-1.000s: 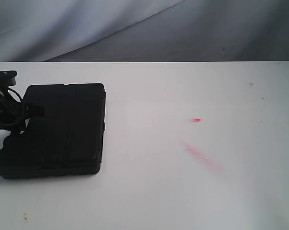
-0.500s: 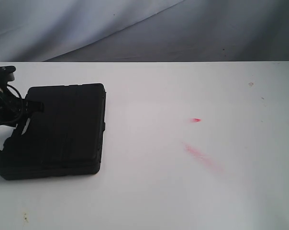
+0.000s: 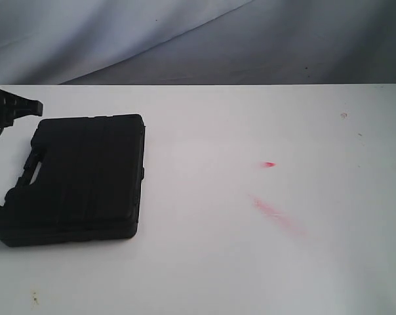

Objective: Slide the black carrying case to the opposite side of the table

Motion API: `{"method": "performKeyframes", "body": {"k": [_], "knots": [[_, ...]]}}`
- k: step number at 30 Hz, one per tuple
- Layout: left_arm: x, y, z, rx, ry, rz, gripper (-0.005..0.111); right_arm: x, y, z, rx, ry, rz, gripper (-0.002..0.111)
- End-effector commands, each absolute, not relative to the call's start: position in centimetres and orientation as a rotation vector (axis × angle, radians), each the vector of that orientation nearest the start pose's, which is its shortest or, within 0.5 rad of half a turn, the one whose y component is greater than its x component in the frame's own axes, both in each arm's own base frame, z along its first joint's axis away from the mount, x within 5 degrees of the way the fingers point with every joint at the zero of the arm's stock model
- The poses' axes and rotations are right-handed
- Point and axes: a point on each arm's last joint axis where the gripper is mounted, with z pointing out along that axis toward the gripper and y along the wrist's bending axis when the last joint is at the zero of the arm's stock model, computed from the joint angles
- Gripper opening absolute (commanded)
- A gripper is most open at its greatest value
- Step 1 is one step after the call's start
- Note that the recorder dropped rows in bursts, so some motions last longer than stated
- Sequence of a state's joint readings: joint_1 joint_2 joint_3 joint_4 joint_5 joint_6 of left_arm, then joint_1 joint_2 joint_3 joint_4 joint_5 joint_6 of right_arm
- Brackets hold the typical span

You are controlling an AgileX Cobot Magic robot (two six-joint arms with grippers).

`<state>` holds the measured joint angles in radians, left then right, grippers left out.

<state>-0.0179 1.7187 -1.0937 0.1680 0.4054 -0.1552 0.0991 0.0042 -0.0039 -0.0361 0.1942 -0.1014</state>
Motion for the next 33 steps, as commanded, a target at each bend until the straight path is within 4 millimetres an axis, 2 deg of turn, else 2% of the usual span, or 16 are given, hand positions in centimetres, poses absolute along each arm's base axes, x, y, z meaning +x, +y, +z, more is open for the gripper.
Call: {"method": "performKeyframes", "body": {"k": [1,5,12,16,19,23,27,29,33], "knots": [[33.0,-0.4,24.0,0.083,2.284,0.058,0.0,5.6,0.5,19.6,-0.179,1.669,-0.032,0.0],[28.9,-0.6,26.3,0.09,2.098,0.034,0.0,5.6,0.5,19.6,-0.179,1.669,-0.032,0.0],[20.4,-0.4,31.5,0.131,1.837,0.082,0.0,5.6,0.5,19.6,-0.179,1.669,-0.032,0.0],[14.9,-0.1,34.0,0.014,1.757,0.01,0.0,5.6,0.5,19.6,-0.179,1.669,-0.032,0.0],[10.6,0.0,35.2,0.034,1.649,0.041,0.0,5.6,0.5,19.6,-0.179,1.669,-0.032,0.0],[6.8,0.2,35.0,0.083,1.547,0.103,0.0,5.6,0.5,19.6,-0.179,1.669,-0.032,0.0],[5.4,0.2,33.2,0.112,1.551,0.137,0.0,5.6,0.5,19.6,-0.179,1.669,-0.032,0.0],[5.1,0.1,32.3,0.089,1.558,0.09,0.0,5.6,0.5,19.6,-0.179,1.669,-0.032,0.0],[3.8,-0.2,32.1,0.052,1.514,0.006,0.0,5.6,0.5,19.6,-0.179,1.669,-0.032,0.0]]}}
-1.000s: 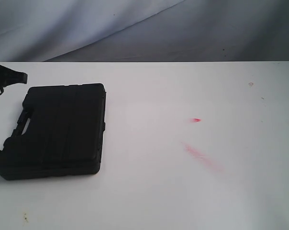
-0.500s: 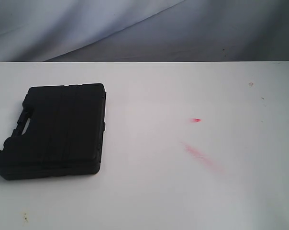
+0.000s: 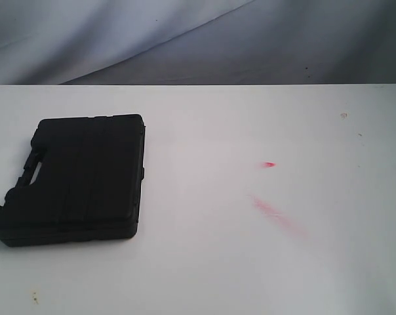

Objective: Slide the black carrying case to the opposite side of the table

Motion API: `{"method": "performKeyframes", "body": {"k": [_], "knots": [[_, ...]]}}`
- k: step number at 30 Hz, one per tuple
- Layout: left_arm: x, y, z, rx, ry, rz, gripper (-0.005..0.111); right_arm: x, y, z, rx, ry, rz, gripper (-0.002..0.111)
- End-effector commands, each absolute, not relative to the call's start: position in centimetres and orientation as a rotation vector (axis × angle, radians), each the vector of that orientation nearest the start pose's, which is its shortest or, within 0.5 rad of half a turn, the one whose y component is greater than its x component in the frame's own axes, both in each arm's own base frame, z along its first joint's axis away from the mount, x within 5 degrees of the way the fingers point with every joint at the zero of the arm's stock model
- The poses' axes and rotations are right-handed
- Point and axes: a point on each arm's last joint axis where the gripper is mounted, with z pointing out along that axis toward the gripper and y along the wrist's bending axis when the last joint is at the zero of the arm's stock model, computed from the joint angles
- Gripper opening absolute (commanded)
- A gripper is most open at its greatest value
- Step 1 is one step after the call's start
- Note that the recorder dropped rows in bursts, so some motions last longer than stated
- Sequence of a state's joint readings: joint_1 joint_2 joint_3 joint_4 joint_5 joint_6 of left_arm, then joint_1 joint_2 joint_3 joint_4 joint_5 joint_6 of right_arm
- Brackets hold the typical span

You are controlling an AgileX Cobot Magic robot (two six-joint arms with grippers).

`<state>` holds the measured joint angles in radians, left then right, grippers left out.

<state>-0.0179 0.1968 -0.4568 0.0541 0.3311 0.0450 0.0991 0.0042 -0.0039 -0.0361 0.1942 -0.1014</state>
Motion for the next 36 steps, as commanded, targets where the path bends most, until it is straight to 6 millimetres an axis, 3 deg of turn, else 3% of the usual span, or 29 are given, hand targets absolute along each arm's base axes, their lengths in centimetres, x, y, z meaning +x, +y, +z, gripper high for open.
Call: {"method": "performKeyframes", "body": {"k": [1,6,18,21,28,36], "knots": [[3.4,-0.2,32.1,0.052,1.497,0.006,0.0,5.6,0.5,19.6,-0.179,1.669,-0.032,0.0],[1.4,-0.1,31.6,0.057,1.471,0.018,0.0,5.6,0.5,19.6,-0.179,1.669,-0.032,0.0],[2.0,-0.5,30.0,0.049,1.549,-0.056,0.0,5.6,0.5,19.6,-0.179,1.669,-0.032,0.0],[2.8,-0.6,28.6,0.017,1.545,-0.115,0.0,5.6,0.5,19.6,-0.179,1.669,-0.032,0.0],[5.0,-0.5,23.2,-0.041,1.57,-0.138,0.0,5.6,0.5,19.6,-0.179,1.669,-0.032,0.0],[5.6,-0.2,21.0,-0.065,1.523,-0.117,0.0,5.6,0.5,19.6,-0.179,1.669,-0.032,0.0]]}}
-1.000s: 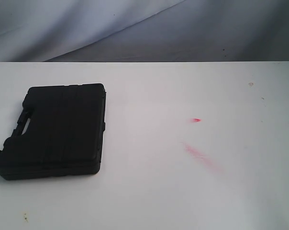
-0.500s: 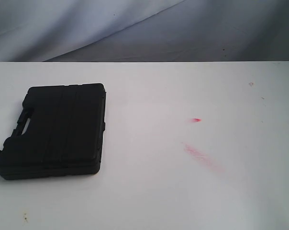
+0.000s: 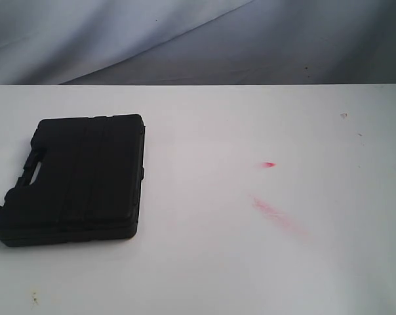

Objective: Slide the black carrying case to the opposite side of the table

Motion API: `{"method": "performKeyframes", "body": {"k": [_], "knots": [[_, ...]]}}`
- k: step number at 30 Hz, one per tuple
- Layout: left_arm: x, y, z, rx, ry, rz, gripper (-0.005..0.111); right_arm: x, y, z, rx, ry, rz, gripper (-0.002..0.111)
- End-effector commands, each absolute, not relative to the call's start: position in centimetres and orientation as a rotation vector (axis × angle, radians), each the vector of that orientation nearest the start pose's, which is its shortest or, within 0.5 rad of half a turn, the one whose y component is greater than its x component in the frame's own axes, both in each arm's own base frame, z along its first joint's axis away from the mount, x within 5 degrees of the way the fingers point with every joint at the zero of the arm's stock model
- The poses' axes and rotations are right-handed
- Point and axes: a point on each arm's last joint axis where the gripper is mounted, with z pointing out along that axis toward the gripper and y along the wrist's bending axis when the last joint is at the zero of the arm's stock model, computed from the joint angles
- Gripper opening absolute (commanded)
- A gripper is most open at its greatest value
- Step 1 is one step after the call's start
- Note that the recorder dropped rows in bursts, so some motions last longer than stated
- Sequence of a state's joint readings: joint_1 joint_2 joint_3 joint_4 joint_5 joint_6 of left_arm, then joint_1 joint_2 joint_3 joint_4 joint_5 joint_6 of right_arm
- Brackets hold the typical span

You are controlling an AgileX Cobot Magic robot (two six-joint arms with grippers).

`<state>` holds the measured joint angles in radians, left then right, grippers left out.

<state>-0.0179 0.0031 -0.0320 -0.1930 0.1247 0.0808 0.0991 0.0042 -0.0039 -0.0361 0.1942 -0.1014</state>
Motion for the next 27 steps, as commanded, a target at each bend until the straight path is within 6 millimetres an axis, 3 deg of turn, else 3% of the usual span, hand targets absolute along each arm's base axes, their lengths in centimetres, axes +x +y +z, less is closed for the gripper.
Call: {"method": "performKeyframes", "body": {"k": [1,9,12,27], "knots": [[5.6,-0.2,21.1,-0.067,1.511,-0.116,0.0,5.6,0.5,19.6,-0.179,1.669,-0.032,0.0],[5.6,-0.2,20.7,-0.058,1.547,-0.114,0.0,5.6,0.5,19.6,-0.179,1.669,-0.032,0.0],[5.6,-0.4,19.8,-0.047,1.647,-0.125,0.0,5.6,0.5,19.6,-0.179,1.669,-0.032,0.0],[5.6,-0.1,19.7,-0.078,1.661,-0.098,0.0,5.6,0.5,19.6,-0.179,1.669,-0.032,0.0]]}}
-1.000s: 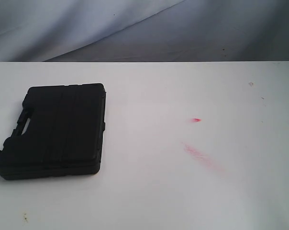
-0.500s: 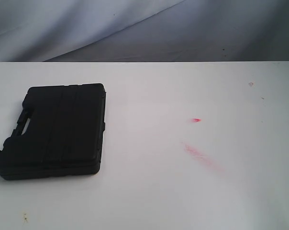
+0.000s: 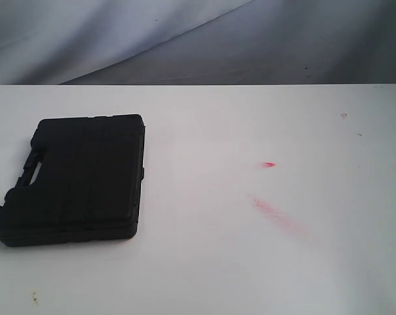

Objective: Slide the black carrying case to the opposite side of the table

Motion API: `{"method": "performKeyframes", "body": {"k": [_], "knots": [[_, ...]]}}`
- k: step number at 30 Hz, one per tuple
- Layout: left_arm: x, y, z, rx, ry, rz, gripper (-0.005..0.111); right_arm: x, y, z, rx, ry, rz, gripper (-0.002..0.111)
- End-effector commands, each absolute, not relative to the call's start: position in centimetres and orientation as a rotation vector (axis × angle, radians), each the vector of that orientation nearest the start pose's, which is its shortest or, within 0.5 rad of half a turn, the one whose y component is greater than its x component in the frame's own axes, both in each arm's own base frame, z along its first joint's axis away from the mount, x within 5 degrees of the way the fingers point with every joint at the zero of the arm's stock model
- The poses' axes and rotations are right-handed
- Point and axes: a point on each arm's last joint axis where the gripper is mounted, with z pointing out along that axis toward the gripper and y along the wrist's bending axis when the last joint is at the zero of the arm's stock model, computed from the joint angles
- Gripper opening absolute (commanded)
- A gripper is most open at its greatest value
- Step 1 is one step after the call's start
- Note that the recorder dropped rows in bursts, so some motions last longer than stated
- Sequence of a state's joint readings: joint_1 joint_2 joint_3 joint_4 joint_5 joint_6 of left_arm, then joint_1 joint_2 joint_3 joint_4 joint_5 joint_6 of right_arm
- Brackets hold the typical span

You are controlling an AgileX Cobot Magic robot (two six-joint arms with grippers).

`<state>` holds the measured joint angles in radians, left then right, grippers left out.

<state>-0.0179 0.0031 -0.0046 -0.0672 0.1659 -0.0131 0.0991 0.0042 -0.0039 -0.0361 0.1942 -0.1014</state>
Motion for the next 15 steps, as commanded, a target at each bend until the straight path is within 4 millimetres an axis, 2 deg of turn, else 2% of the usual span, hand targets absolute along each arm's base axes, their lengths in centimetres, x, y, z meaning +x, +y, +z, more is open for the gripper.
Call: {"method": "performKeyframes", "body": {"k": [1,15], "knots": [[5.61,-0.07,19.67,-0.082,1.663,-0.098,0.0,5.58,0.46,19.55,-0.179,1.669,-0.032,0.0],[5.56,0.0,19.26,-0.093,1.709,-0.093,0.0,5.58,0.46,19.55,-0.179,1.669,-0.032,0.0]]}}
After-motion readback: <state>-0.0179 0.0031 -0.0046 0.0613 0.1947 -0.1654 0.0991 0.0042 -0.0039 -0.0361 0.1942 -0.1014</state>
